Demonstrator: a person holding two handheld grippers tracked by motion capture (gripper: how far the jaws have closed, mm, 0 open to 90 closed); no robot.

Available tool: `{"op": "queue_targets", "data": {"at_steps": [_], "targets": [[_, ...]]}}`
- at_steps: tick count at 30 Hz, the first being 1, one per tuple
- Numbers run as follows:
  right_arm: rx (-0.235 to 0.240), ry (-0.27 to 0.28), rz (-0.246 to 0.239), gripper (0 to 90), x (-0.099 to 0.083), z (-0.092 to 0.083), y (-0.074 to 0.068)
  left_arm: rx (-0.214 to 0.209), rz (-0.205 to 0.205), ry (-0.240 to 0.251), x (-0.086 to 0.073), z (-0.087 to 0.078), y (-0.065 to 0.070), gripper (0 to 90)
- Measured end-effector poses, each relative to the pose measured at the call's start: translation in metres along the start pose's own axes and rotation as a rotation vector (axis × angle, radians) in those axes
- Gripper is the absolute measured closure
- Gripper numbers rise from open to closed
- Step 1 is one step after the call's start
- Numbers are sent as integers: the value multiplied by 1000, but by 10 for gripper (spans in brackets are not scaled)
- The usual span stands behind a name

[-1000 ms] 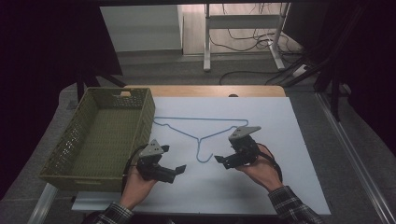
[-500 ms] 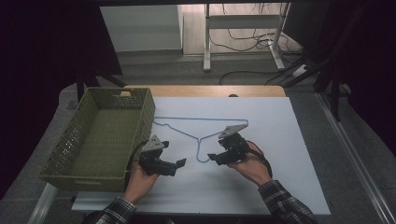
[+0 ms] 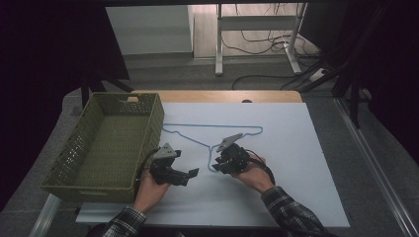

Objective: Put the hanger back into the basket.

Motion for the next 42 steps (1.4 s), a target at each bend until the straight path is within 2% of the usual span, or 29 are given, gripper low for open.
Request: {"op": "queue_targets", "data": {"at_steps": [6,10,14,19,25,29,35,37,42], "targets": [[27,-20,-27,779,-2,12,-1,3,-6,-3,-2,1,0,7],[35,-27,-35,790,-2,16,-1,7,-8,-6,-2,2,0,6],[46,-50,-68,815,-5,24,0,21,-5,-19,-3,3,0,6],[52,-69,-74,832,-6,29,0,31,-5,-23,-4,3,-1,7],[66,-70,-83,863,-6,29,0,39,-4,-30,-5,4,-1,11],[63,-64,-114,867,-5,28,-1,42,-6,-32,-5,4,-1,11],[60,-37,-125,868,3,17,-2,58,-19,-40,-5,5,-3,19],[61,-34,-122,868,4,16,-2,54,-21,-39,-5,5,-3,19],[60,-15,-129,868,7,11,-2,40,-6,-70,-8,6,-2,45]]}}
Point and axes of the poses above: each handheld gripper's, and its own axes: z roughly forward along the jaws, x roughly out of its top, y roughly to its right, the point moved 6 cm from there along z, roughly forward along the jaws, and after that the axes turned 2 degrees about x, right-handed, at the moved point
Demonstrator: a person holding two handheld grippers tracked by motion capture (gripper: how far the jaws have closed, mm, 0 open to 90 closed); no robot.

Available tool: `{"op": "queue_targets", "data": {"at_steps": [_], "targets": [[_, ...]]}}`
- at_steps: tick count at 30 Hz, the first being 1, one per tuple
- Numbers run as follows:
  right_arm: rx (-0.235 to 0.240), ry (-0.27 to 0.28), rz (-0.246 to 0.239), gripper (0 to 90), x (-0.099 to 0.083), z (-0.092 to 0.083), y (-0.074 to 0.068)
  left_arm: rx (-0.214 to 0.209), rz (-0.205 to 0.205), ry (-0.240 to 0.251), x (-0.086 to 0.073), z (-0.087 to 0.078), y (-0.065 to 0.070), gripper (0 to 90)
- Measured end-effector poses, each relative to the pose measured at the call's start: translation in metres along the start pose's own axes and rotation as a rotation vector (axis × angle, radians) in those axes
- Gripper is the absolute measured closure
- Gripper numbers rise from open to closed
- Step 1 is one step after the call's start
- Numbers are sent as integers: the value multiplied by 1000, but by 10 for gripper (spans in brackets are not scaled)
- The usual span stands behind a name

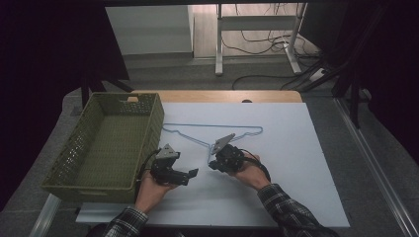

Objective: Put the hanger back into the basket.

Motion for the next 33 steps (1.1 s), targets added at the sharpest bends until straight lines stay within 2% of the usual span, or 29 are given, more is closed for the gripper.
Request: {"op": "queue_targets", "data": {"at_steps": [2,4,7,8,9,10,11,12,14,15,18,25,26,30,33], "targets": [[2,6,1,868,1,-2,0,28,26,-25,-2,4,2,75],[1,6,-1,868,2,-2,0,37,33,-36,-2,5,3,98],[-2,4,-6,868,3,-3,0,54,35,-56,-3,9,3,213],[-1,9,-7,868,4,-4,-1,52,24,-65,-3,11,3,322],[-1,9,-7,868,4,-4,-1,51,16,-63,-3,14,2,322],[-1,10,-9,868,4,-5,-1,50,-12,-78,-5,21,2,401],[-1,10,-9,868,4,-5,-1,50,-12,-78,-5,21,2,463],[-1,12,-9,868,5,-5,-1,55,-7,-83,-5,25,1,463],[-3,16,-12,868,6,-6,-1,44,-1,-88,-5,34,3,616],[-3,16,-12,868,6,-6,-1,44,-1,-88,-5,34,3,659],[-3,22,-14,868,7,-9,0,24,8,-95,-4,48,6,736],[0,29,-7,868,9,-11,0,18,14,-75,0,60,8,785],[0,29,-9,868,9,-11,0,21,31,-77,2,64,10,785],[2,36,-1,866,10,-12,-1,4,22,-60,7,69,12,788],[3,42,2,865,10,-13,0,14,42,-63,9,71,14,788]]}}
Point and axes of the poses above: each handheld gripper's, and its own axes: z roughly forward along the jaws, x roughly out of its top, y roughly to its right, the point moved 6 cm from there along z, roughly forward along the jaws, and after that the axes turned 2 degrees about x, right-handed, at the moved point
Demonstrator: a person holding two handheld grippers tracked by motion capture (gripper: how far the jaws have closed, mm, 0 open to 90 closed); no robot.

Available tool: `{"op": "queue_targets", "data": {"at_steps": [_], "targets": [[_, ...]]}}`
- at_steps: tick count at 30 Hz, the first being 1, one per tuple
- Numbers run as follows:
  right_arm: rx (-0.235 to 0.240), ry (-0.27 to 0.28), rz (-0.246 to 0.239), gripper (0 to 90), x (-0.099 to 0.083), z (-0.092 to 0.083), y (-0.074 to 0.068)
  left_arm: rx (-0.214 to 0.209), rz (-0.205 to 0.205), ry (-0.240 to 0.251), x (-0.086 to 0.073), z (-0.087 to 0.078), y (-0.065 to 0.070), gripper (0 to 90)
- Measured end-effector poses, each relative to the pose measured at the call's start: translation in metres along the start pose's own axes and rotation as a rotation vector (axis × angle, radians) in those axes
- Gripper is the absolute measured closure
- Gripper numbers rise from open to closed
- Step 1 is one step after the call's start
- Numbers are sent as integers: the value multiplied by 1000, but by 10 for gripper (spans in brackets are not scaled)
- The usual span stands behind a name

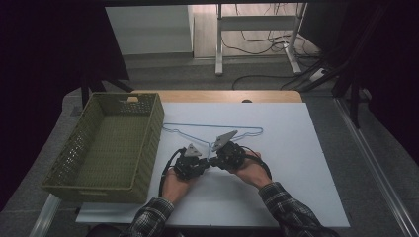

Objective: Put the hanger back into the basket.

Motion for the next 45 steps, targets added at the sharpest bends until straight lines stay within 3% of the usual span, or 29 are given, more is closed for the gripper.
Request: {"op": "queue_targets", "data": {"at_steps": [4,6,10,11,12,13,14,16,17,19,22,26,45], "targets": [[3,8,21,848,0,-2,2,-9,-6,10,1,0,0,787],[0,24,29,796,1,-5,2,-13,-10,17,1,0,0,785],[-32,59,42,744,7,-23,10,-19,-17,24,2,1,1,777],[-70,65,69,720,7,-32,22,-19,-16,25,3,1,1,771],[-70,65,69,720,7,-32,22,-18,-15,25,3,0,2,771],[-106,58,90,691,3,-37,36,-18,-15,26,3,0,2,768],[-106,58,90,691,3,-37,36,-19,-16,28,4,0,2,768],[-160,23,87,626,-5,-37,55,-21,-14,29,4,-1,2,762],[-160,23,87,626,-5,-37,55,-22,-14,29,4,-1,2,762],[-204,5,67,549,-9,-30,69,-24,-15,30,4,-1,1,757],[-218,-5,51,515,-10,-23,73,-28,-15,30,4,-1,1,753],[-250,-43,-9,456,-10,-5,82,-30,-20,34,5,-2,1,747],[-260,-106,-99,516,-10,35,99,-60,-41,50,6,0,5,734]]}}
Point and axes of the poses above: each handheld gripper's, and its own axes: z roughly forward along the jaws, x roughly out of its top, y roughly to its right, the point moved 6 cm from there along z, roughly forward along the jaws, and after that the axes turned 2 degrees about x, right-handed, at the moved point
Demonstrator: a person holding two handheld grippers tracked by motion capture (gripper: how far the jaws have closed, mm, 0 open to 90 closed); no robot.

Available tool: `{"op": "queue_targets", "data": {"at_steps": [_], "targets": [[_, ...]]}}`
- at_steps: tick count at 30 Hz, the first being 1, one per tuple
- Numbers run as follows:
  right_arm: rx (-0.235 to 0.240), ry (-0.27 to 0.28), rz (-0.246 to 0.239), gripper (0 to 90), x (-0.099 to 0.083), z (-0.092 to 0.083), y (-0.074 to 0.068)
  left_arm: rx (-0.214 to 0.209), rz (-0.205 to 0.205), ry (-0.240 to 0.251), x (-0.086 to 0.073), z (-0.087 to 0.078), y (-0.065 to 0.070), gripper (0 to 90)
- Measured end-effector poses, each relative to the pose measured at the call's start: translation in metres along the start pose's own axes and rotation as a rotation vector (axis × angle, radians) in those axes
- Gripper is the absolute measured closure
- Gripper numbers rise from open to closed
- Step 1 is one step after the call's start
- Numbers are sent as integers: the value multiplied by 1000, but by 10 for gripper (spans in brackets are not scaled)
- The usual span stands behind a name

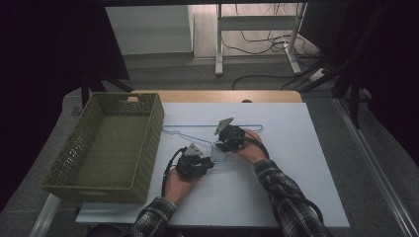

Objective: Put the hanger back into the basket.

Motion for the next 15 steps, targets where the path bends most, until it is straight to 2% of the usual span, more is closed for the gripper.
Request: {"op": "queue_targets", "data": {"at_steps": [5,9,15], "targets": [[-4,5,-16,564,3,3,2,-4,0,4,1,-1,1,734],[7,1,-52,665,5,4,1,-11,1,6,1,-4,1,712],[9,14,-89,707,6,0,2,5,-8,6,-2,-15,-1,664]]}}
Point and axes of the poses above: each handheld gripper's, and its own axes: z roughly forward along the jaws, x roughly out of its top, y roughly to its right, the point moved 6 cm from there along z, roughly forward along the jaws, and after that the axes turned 2 degrees about x, right-handed, at the moved point
